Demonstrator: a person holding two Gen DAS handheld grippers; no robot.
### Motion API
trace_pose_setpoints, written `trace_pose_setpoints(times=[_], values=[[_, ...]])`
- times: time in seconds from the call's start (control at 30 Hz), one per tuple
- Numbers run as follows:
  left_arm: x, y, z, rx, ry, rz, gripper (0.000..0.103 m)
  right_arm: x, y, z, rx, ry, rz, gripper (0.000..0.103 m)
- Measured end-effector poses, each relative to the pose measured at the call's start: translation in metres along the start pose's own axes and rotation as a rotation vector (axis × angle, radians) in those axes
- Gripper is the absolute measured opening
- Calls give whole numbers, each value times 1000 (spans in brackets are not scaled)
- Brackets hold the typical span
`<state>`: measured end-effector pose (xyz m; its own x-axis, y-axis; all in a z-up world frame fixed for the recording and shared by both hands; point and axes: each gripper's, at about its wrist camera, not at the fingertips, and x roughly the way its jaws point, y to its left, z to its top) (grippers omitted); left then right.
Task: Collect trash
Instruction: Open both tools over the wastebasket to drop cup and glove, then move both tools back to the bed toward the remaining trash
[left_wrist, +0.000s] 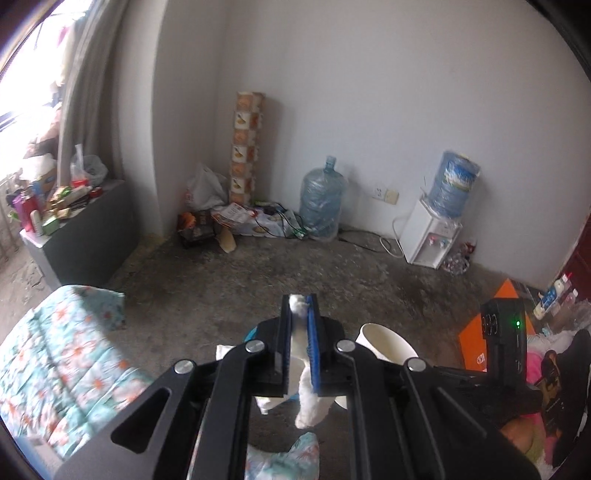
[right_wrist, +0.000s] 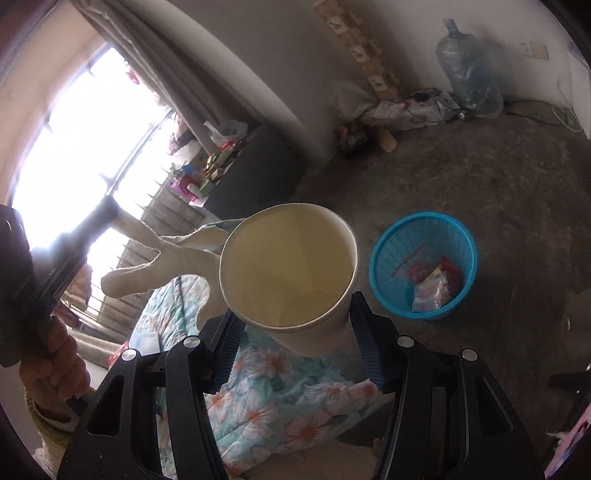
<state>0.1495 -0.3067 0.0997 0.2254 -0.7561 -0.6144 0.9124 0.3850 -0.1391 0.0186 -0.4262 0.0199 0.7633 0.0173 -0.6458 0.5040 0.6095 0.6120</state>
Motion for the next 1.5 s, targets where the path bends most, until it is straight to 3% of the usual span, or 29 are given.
trace_pose_setpoints(times=[0.2, 0.5, 0.53, 0.57, 0.6, 0.63, 0.7, 0.77, 0.83, 1.03, 1.23, 1.5], values=[[79, -6, 3, 17, 109, -36, 8, 30, -52, 23, 114, 21, -72, 54], [204, 7, -17, -5, 254, -39, 9, 103, -123, 50, 248, 76, -179, 58], [215, 8, -20, -10, 270, -40, 11, 114, -133, 52, 265, 87, -194, 60], [229, 11, -25, -19, 303, -35, 23, 125, -143, 54, 285, 101, -211, 62], [238, 14, -29, -29, 327, -27, 43, 134, -154, 55, 307, 111, -228, 67], [248, 17, -34, -44, 352, -9, 51, 144, -164, 54, 325, 119, -245, 78], [253, 24, -42, -59, 354, 68, 54, 161, -183, 49, 349, 149, -312, 79], [246, 27, -46, -64, 326, 72, 59, 163, -197, 40, 402, 175, -365, 79], [236, 27, -48, -39, 316, 72, 61, 155, -198, 31, 430, 164, -321, 79], [183, 28, -41, -11, 248, 76, 62, 124, -175, 9, 372, 137, -308, 79], [95, 27, -35, 4, 141, 89, 74, 93, -139, 3, 263, 89, -282, 79], [-38, 39, -51, -29, 28, 187, 87, 63, -60, -8, 52, 89, -198, 84]])
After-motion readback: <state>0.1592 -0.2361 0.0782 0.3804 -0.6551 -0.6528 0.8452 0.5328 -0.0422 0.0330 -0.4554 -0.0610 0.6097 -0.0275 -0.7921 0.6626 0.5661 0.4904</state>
